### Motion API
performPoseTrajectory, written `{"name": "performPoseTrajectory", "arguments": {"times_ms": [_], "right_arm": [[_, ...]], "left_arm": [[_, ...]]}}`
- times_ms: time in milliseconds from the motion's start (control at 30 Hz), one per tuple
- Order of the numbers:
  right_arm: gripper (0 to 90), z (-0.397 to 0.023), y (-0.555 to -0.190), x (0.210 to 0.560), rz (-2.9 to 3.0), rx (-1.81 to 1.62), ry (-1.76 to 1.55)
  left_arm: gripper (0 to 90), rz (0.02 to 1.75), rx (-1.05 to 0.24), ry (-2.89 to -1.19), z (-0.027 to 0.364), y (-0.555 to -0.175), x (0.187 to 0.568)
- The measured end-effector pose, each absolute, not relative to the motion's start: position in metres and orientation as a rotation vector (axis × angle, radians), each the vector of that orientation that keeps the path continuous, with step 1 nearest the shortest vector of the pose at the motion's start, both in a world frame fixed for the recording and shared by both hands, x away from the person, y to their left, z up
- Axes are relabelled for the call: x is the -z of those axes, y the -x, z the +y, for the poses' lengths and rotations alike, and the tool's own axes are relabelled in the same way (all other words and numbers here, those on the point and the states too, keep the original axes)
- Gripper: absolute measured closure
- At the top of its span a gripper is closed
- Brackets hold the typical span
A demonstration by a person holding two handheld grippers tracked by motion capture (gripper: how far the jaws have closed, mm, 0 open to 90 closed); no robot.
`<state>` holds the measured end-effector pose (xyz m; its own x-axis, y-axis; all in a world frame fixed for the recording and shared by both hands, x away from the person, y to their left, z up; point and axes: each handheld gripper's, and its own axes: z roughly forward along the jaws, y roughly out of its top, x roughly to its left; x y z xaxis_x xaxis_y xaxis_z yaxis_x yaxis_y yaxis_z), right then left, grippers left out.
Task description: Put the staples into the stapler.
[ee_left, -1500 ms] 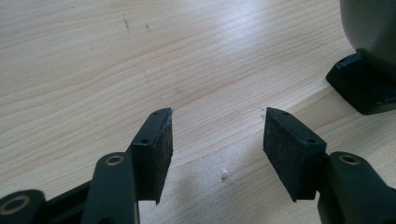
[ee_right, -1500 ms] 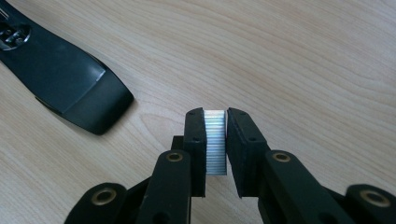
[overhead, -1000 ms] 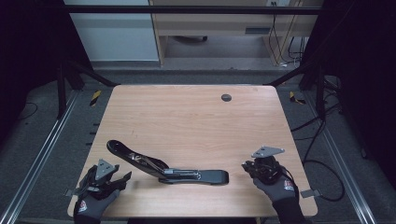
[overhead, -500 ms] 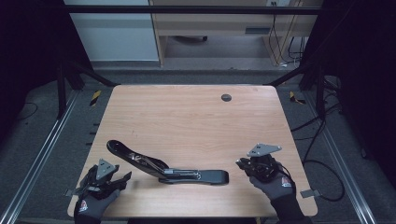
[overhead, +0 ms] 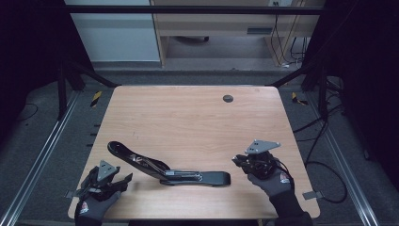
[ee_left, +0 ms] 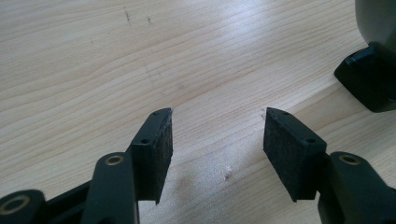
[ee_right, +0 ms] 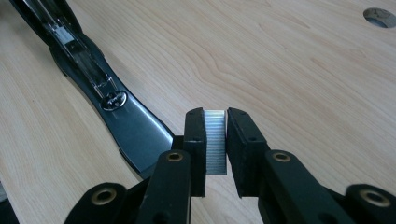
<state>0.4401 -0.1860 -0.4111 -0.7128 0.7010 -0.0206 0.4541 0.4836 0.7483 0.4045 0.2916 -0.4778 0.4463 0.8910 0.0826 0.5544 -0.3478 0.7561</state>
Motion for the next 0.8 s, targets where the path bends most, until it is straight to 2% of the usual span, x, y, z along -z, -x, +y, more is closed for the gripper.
{"name": "performPoseTrajectory", "arguments": {"times_ms": [800], "right_arm": [[78.6,-0.133,-0.459,0.396,2.525,-1.18,-0.782]], "left_arm": [[42.5,1.209,-0.65,-2.035,0.291,-0.405,0.478]]}}
